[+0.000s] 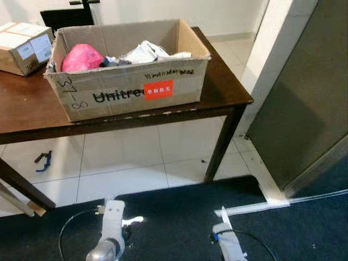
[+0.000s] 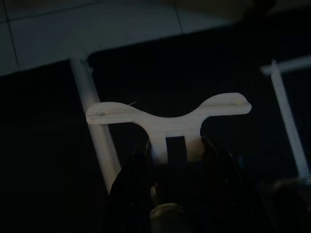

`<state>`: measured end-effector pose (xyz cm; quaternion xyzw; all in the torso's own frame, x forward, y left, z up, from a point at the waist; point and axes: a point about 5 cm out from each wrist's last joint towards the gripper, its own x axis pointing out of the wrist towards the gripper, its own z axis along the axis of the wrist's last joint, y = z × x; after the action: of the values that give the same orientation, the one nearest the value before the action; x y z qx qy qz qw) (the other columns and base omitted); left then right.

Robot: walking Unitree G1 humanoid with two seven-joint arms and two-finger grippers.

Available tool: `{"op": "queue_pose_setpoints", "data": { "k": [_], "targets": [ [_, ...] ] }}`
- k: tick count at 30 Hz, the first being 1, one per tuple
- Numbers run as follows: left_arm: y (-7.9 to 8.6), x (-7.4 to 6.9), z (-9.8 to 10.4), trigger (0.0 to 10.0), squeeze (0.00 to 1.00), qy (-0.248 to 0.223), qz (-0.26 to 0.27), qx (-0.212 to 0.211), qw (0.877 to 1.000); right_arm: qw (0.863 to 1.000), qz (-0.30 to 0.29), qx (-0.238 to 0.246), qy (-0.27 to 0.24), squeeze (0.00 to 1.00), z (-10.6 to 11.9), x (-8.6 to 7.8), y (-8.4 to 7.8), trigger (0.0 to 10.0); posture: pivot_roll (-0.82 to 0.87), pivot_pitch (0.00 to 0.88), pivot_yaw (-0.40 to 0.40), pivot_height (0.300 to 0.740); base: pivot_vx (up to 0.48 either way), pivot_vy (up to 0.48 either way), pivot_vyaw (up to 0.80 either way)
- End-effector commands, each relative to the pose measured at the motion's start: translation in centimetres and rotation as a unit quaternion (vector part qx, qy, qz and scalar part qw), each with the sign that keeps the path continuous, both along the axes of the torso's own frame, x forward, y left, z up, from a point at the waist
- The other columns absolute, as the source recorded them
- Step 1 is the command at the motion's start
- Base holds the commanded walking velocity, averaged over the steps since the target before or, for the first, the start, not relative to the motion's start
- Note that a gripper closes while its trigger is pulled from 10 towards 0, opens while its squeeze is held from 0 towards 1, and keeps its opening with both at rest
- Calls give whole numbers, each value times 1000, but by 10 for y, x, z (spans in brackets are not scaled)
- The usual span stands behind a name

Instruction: Picking trash to rubbish bin

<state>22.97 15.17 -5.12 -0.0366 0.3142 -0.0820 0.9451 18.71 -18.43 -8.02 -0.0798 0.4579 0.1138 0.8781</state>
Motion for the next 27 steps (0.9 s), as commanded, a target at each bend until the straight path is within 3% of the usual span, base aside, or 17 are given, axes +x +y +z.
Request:
{"op": "queue_pose_setpoints", "data": {
  "k": [1,20,25,27],
  "targets": [
    [7,-9,-6,10000,0,18,8,7,1000,1000,3,16,7,0,-3,-3,10,10000,-45,119,42,740,435,0,0],
    [7,-8,-5,10000,0,11,1,8,1000,1000,5,20,3,0,-2,-3,10,10000,-44,131,41,740,403,0,0],
    [3,-2,3,10000,0,-25,-23,5,999,999,19,25,-17,0,2,3,9,10000,-40,135,42,740,0,0,0],
    [-1,1,10,10000,0,-55,-61,-5,997,998,42,30,-32,0,7,8,9,10000,-32,138,42,740,0,0,0]
  ]
}}
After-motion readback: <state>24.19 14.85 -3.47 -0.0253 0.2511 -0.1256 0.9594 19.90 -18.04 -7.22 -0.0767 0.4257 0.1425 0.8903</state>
